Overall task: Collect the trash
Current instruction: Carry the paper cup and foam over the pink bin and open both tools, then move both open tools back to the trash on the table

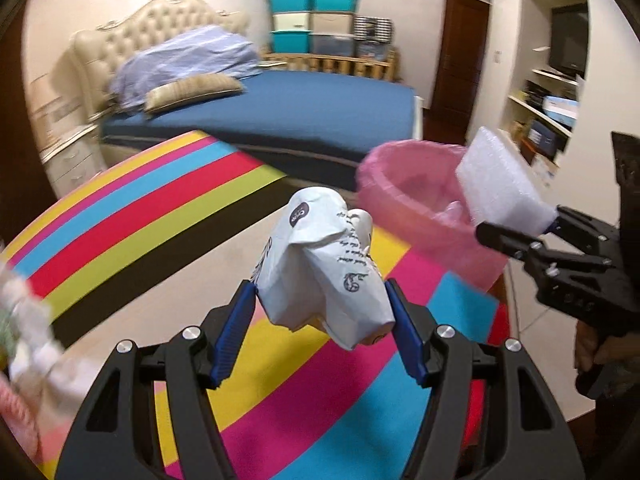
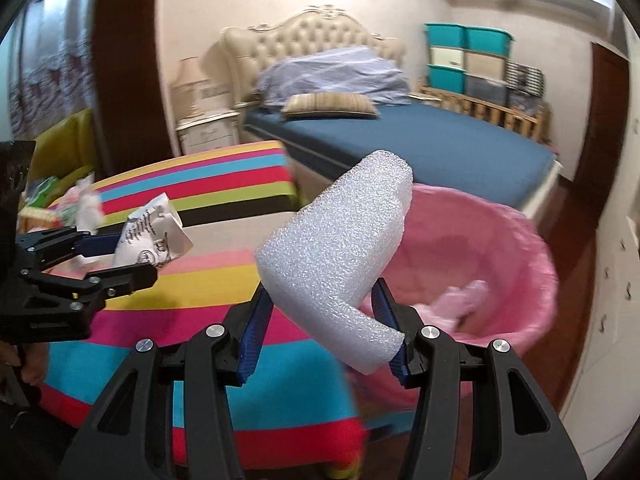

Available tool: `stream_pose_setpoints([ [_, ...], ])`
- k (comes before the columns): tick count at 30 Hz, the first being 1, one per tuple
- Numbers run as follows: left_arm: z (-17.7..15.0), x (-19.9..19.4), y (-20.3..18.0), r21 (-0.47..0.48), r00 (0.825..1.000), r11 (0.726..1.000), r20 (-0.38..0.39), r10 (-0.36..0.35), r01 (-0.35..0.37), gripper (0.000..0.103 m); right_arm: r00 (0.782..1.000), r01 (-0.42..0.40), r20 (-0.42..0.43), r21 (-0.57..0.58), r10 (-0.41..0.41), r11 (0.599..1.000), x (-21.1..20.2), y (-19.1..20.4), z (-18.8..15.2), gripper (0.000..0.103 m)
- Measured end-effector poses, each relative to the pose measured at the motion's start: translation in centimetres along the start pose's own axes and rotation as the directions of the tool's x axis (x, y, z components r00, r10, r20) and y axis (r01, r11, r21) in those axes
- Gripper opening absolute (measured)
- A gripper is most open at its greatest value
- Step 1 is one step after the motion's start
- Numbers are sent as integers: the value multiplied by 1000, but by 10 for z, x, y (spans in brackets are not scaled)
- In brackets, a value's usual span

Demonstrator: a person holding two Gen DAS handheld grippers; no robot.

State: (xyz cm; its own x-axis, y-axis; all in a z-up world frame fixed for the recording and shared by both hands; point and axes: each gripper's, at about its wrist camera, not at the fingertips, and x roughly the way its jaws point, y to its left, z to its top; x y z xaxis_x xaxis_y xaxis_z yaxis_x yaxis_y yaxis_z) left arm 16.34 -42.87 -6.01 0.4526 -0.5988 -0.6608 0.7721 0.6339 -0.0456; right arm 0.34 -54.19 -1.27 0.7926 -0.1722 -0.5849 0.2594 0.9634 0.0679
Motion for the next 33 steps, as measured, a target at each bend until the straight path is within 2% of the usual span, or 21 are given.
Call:
stream_pose_setpoints([
  [3, 27, 20, -30, 26, 999, 998, 12, -50, 49, 63, 999, 42, -11, 27, -41, 999, 9, -32, 2, 49],
  [8, 66, 58, -63, 29, 996, 996, 21, -86, 85, 63, 995, 95, -38, 22, -94, 995, 30, -68, 8, 49],
  [14, 98, 105, -90, 41, 996, 995, 7, -89, 89, 64, 991, 121, -63, 25, -119, 992, 48, -92, 9, 50],
  [18, 121, 130, -99, 32, 992, 992, 2, -126, 126, 65, 992, 113, -62, 24, -111, 993, 53, -100, 7, 53],
  [20, 127, 140, -103, 29, 988, 988, -9, -152, 153, 74, 994, 100, -57, 28, -98, 995, 54, -102, 4, 77],
  [21, 128, 141, -102, 29, 988, 987, -12, -155, 156, 84, 994, 95, -51, 30, -94, 995, 54, -102, 3, 81],
  [26, 122, 124, -82, 24, 995, 995, 15, -102, 101, 93, 991, 131, -27, 4, -131, 991, 38, -94, -4, 81],
  [28, 110, 106, -70, 29, 998, 999, 39, -43, 41, 98, 990, 141, -9, 1, -141, 990, 28, -88, -6, 81],
  [30, 95, 91, -57, 36, 999, 999, 45, 15, -17, 98, 991, 135, -1, -2, -135, 991, 21, -81, -8, 81],
  [33, 72, 71, -39, 37, 998, 997, 30, 63, -64, 98, 993, 118, 14, -4, -118, 993, 12, -65, -10, 81],
])
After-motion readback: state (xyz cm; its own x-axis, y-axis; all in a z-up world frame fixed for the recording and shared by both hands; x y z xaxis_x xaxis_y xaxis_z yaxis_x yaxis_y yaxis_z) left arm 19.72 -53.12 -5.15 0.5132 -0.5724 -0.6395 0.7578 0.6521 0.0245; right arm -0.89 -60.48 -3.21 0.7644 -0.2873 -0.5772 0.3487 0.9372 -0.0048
